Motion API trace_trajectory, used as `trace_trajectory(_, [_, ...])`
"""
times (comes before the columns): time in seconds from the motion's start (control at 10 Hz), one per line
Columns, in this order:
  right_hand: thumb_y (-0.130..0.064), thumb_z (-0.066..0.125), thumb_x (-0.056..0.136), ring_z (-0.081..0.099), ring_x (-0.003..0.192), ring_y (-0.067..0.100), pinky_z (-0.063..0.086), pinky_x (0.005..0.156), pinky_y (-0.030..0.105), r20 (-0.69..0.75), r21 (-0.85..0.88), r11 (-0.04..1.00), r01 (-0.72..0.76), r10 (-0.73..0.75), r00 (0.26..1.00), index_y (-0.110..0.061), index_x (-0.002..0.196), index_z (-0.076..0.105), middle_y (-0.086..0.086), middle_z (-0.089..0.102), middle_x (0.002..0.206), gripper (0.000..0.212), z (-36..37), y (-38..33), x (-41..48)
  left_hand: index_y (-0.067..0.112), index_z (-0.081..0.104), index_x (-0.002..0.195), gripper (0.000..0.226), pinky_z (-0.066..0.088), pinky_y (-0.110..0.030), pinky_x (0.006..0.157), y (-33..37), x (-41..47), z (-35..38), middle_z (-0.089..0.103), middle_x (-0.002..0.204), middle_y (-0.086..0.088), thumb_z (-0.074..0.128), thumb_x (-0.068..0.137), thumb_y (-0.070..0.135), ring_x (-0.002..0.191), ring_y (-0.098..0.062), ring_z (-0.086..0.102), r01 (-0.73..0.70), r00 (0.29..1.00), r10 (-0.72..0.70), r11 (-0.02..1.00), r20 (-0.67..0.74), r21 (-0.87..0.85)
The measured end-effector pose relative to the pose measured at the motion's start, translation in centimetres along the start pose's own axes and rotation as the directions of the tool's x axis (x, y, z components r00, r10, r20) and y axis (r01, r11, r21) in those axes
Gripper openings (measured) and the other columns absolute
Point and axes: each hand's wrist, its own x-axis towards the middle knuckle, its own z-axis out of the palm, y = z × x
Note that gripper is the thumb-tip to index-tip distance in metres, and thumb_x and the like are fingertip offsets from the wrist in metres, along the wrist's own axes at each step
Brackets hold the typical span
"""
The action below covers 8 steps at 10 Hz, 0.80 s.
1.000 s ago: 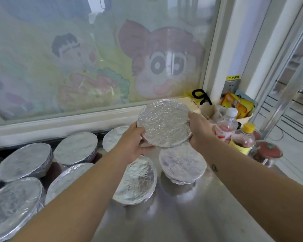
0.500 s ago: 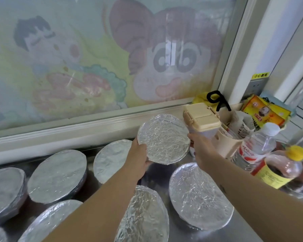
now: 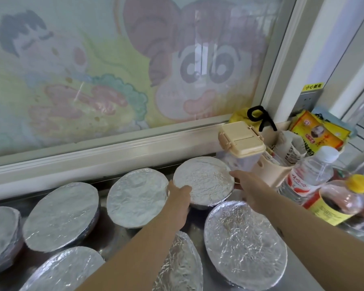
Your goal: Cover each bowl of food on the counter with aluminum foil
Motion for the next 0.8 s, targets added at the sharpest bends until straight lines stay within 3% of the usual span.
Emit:
trace_trajectory(0.1, [-0.020,0.055,0.101,0.064,0.102,0.026,0.055,0.085,0.044,-0.003,-0.025,0.999,-0.031,0.031,1.000,-0.010,0.113,0.068,0.011,0.071,0.113,0.020,-0.7,0.2,0.6,0.046,0.022,0.147,0.087,0.051,-0.051,0.099,-0.4,0.0,0.1,0.043,0.142,-0.004,0.050,0.071,0.014,0.120,-0.029,0.051,-0.015,1.000,0.015,1.000,0.000,0.000])
trace_trajectory(0.2, [-0.012,0.056,0.096,0.061,0.091,0.024,0.041,0.045,0.025,-0.022,-0.086,0.994,-0.071,0.069,0.997,-0.006,0.112,0.068,0.016,0.069,0.119,0.021,-0.9,0.8,1.5,0.045,0.016,0.150,0.088,0.045,-0.052,0.105,-0.3,0.0,0.1,0.036,0.148,-0.002,0.044,0.077,0.008,0.127,-0.029,0.044,-0.050,0.999,0.051,0.995,-0.012,0.085])
trace_trajectory(0.3, [-0.009,0.058,0.093,0.065,0.095,0.032,0.044,0.047,0.025,-0.034,-0.150,0.985,-0.089,0.085,0.996,0.002,0.113,0.067,0.021,0.070,0.113,0.025,-0.8,1.0,2.2,0.036,0.006,0.157,0.081,0.038,-0.048,0.112,0.2,-1.1,0.1,0.028,0.155,-0.002,0.037,0.092,-0.001,0.134,-0.026,0.036,-0.105,0.992,0.118,0.962,-0.035,0.251])
trace_trajectory(0.4, [-0.008,0.058,0.096,0.061,0.089,0.027,0.044,0.052,0.028,-0.035,-0.168,0.981,-0.101,0.096,0.995,0.004,0.113,0.065,0.017,0.064,0.101,0.022,-0.7,0.6,1.4,0.039,-0.003,0.157,0.082,0.046,-0.038,0.098,-0.1,-1.1,0.0,0.021,0.161,0.000,0.034,0.095,-0.001,0.133,-0.027,0.041,-0.135,0.988,0.155,0.928,-0.029,0.346])
trace_trajectory(0.5, [-0.008,0.058,0.098,0.059,0.084,0.024,0.044,0.056,0.026,-0.016,-0.178,0.976,-0.122,0.121,0.993,0.001,0.111,0.062,0.015,0.059,0.098,0.016,-1.0,0.7,1.3,0.043,-0.006,0.155,0.084,0.053,-0.035,0.082,-0.2,-1.1,-0.2,0.021,0.162,0.001,0.033,0.095,0.000,0.117,-0.025,0.051,-0.140,0.987,0.160,0.909,-0.019,0.392])
trace_trajectory(0.6, [-0.010,0.057,0.099,0.050,0.076,0.019,0.039,0.062,0.026,-0.016,-0.266,0.960,-0.086,0.085,0.996,-0.004,0.112,0.064,0.011,0.055,0.089,0.016,-0.8,0.3,0.1,0.040,-0.003,0.157,0.081,0.038,-0.024,0.057,0.0,-1.1,-0.7,0.027,0.160,-0.003,0.035,0.097,0.001,0.082,-0.012,0.047,-0.152,0.986,0.164,0.898,0.005,0.414])
trace_trajectory(0.7, [-0.015,0.055,0.100,0.055,0.078,0.023,0.049,0.072,0.036,0.022,-0.448,0.892,0.062,-0.058,0.998,0.005,0.127,0.059,0.026,0.062,0.118,0.035,-0.7,0.0,-1.3,0.040,0.008,0.157,0.078,0.044,-0.027,0.062,0.2,-1.9,-1.6,0.053,0.138,-0.014,0.039,0.095,0.004,0.078,-0.020,0.049,-0.110,0.994,0.104,0.909,0.035,0.402])
trace_trajectory(0.8, [-0.023,0.054,0.103,0.057,0.121,0.038,0.046,0.101,0.044,0.072,-0.508,0.844,0.169,-0.154,0.985,-0.001,0.136,0.055,0.022,0.058,0.138,0.040,-0.4,-1.5,-4.9,0.036,0.024,0.155,0.073,0.045,-0.037,0.082,1.2,-3.7,-2.2,0.058,0.099,-0.007,0.046,0.091,0.008,0.082,-0.022,0.051,-0.111,0.993,0.087,0.909,0.077,0.402])
